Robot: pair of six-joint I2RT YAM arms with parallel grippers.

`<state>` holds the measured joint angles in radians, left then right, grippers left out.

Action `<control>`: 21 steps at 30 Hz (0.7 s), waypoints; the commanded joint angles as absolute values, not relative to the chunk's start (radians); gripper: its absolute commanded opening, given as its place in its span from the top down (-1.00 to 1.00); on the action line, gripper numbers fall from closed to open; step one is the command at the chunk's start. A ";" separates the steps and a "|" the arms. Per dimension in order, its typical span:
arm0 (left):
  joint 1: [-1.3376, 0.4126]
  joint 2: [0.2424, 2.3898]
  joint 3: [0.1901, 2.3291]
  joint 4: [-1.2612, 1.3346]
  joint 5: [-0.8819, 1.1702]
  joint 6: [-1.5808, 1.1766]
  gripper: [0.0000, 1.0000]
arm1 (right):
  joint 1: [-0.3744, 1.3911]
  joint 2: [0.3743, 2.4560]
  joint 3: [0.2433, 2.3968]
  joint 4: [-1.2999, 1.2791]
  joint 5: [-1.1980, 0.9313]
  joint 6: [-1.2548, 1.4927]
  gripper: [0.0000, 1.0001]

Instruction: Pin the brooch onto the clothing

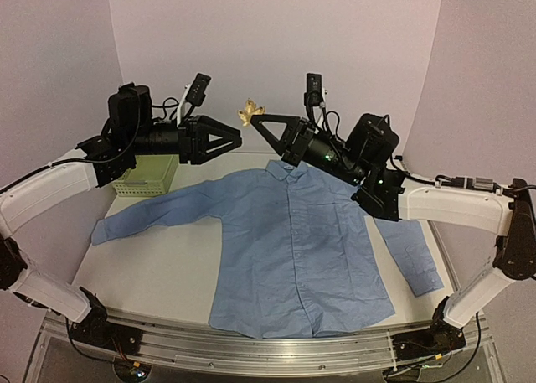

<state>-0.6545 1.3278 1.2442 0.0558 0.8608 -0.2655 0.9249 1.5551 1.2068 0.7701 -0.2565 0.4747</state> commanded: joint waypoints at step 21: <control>-0.684 1.351 1.343 0.134 0.911 -0.218 0.39 | 0.938 1.543 1.205 0.878 -0.276 0.454 1.00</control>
